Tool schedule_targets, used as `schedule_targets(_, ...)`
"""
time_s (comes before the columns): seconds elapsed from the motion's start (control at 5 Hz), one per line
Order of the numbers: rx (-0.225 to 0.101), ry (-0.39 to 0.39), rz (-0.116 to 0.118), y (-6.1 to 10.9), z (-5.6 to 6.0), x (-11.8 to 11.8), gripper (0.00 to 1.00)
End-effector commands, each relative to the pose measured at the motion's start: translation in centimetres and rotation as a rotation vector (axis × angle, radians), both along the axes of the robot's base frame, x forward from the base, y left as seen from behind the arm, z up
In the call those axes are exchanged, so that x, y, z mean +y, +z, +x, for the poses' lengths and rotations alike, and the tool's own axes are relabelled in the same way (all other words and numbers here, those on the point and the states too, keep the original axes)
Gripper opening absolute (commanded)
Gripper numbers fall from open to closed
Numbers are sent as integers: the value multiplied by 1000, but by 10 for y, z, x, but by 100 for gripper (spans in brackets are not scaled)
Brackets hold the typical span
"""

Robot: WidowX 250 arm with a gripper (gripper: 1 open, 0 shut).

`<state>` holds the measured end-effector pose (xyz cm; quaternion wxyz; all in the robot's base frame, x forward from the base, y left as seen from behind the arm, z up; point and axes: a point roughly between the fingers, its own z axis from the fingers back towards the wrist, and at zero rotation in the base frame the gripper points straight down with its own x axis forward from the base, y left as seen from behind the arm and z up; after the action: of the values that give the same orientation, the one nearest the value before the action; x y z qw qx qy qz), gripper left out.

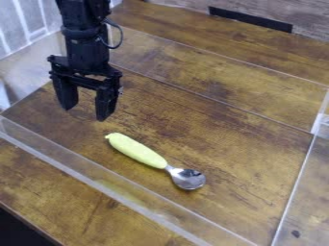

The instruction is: Move the green spoon to the right

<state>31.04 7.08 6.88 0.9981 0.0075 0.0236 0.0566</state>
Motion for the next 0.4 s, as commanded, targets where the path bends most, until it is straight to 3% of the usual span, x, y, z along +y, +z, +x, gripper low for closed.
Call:
schedule_targets(0.0,-64,26,15,13,11,14,100)
schedule_targets(0.2,-75,36,14,11,15,19,100)
